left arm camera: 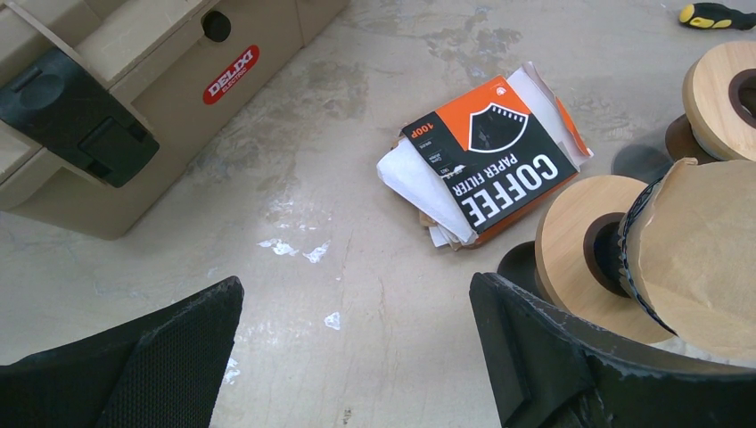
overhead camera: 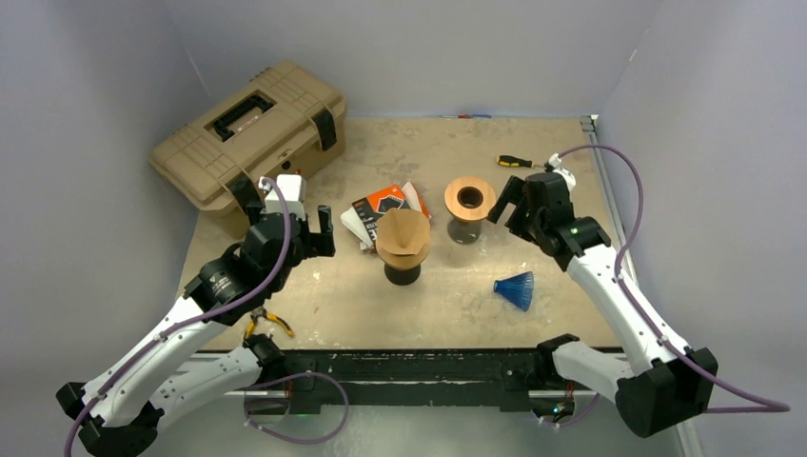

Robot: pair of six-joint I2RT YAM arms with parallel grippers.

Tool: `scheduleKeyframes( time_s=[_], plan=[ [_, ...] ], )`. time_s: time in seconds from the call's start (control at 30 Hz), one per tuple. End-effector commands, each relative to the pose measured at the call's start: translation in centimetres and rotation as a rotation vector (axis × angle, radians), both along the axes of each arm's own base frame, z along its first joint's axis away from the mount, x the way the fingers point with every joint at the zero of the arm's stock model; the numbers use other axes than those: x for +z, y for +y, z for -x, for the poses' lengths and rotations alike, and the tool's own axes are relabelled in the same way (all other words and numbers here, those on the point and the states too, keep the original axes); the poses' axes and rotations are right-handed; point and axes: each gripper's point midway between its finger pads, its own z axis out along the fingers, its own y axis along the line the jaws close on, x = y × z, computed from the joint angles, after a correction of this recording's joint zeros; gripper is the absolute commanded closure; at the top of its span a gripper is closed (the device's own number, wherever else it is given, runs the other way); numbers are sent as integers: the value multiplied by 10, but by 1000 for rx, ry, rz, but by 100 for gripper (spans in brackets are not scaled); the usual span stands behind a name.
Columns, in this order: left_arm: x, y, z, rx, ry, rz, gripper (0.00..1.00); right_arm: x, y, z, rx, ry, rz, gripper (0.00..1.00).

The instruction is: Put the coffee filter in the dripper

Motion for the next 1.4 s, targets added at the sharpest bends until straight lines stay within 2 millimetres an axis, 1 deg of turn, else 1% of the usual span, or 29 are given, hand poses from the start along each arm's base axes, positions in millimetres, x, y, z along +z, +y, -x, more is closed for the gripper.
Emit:
scheduleKeyframes(
  time_s=[0.0, 0.07, 0.23, 0.37, 0.53, 0.63, 0.73, 0.87, 0.9, 0.97, 1.07, 1.23, 1.33, 1.37],
  plan=[
    [9, 1, 1, 3, -23, 29, 1, -9, -15, 20, -114, 27, -21, 1],
    [10, 1, 2, 3, -24, 30, 1, -12, -20, 29, -146, 47, -28, 1],
    [11, 1, 2, 3, -26, 34, 1, -9, -33, 47, -237, 59, -41, 1],
    [10, 1, 2, 2, -26, 35, 1, -11, -42, 62, -313, 62, -65, 1],
    [11, 1, 2, 1, -26, 37, 1, -24, -43, 74, -347, 83, -98, 2],
    [11, 1, 2, 0, -27, 38, 1, -32, -41, 76, -348, 110, -110, 4],
    [11, 1, 2, 0, -27, 38, 1, -43, -42, 79, -370, 147, -106, 10],
    [12, 2, 2, 3, -30, 36, 1, -58, -52, 88, -469, 200, -94, 26],
    [12, 2, 2, 6, -31, 34, 1, -62, -54, 90, -482, 212, -91, 27],
    [13, 3, 3, 9, -34, 34, 1, -69, -51, 89, -461, 235, -95, 27],
    [13, 4, 3, 10, -35, 35, 1, -82, -38, 86, -385, 273, -124, 28],
    [12, 3, 3, 8, -32, 33, 1, -104, -24, 83, -292, 337, -153, 31],
    [12, 3, 2, 10, -33, 33, 0, -115, -15, 81, -236, 364, -186, 34],
    [12, 4, 2, 10, -32, 32, 1, -117, -12, 80, -214, 367, -195, 36]
  ],
)
